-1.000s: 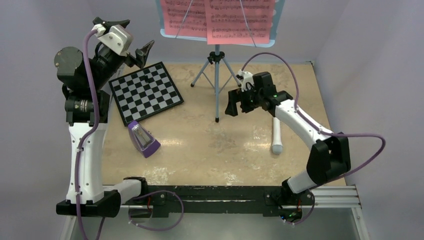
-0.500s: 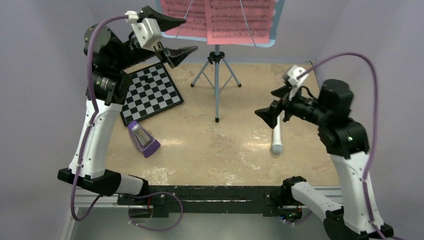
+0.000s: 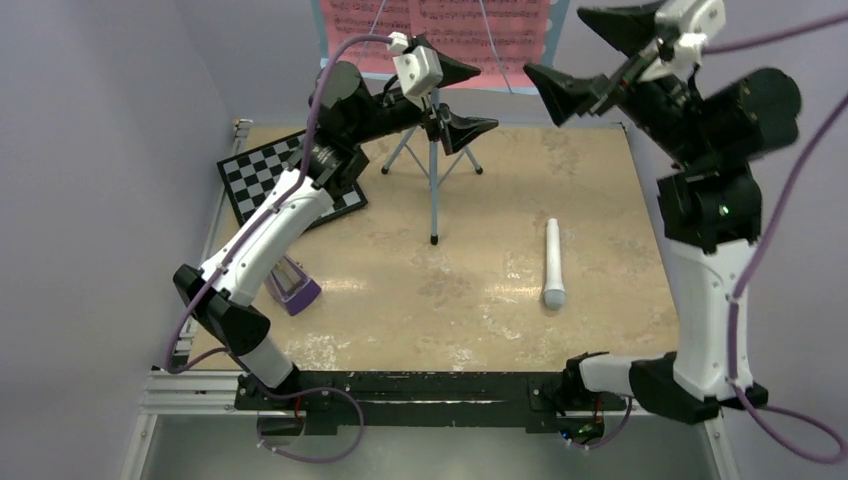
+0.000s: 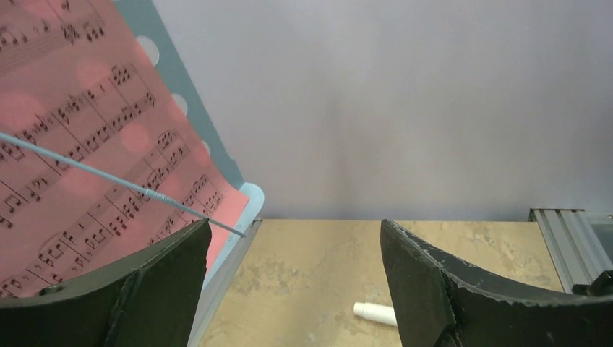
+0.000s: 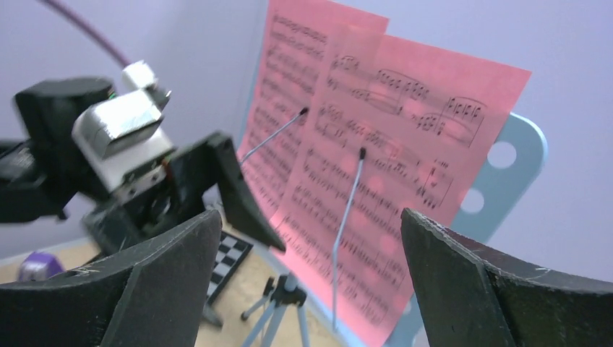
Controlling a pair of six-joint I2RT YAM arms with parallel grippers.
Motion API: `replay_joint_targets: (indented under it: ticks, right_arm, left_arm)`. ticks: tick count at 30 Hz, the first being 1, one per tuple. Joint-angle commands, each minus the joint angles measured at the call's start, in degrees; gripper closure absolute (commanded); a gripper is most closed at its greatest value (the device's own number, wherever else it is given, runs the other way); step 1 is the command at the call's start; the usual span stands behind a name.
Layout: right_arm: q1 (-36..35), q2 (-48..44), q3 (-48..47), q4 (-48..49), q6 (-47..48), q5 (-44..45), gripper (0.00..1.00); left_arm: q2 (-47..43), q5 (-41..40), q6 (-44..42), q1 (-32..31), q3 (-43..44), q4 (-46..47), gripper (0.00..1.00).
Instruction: Pack up the instrument practice props
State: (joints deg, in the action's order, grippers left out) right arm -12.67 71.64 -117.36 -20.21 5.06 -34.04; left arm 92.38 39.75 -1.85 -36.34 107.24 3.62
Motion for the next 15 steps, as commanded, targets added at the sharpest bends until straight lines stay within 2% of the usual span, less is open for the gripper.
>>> replay_joint_targets:
  ticks: [1,5,10,15]
  right_arm:
    - [0.4,7.5,-6.0,12.7,-4.4,2.2,0.01]
    - [0.6,13.3,-13.0,17.2,-3.8,6.5,0.01]
    - [1.1,21.1,-23.4,19.9,-3.0,7.5,0.01]
    - [1.1,24.6,-26.4,24.4,-2.1,9.0,0.01]
  left_arm:
    - [2.5,-6.8,2.5,-1.6,1.6,8.2,0.09]
    - [5.5,-8.9,2.2,-2.7,4.2,8.5,0.09]
    - [8.2,-10.0,0.2,-3.2,6.6,8.1,0.09]
    - [10.9,-10.1,-0.2,-3.3,9.3,8.0,0.09]
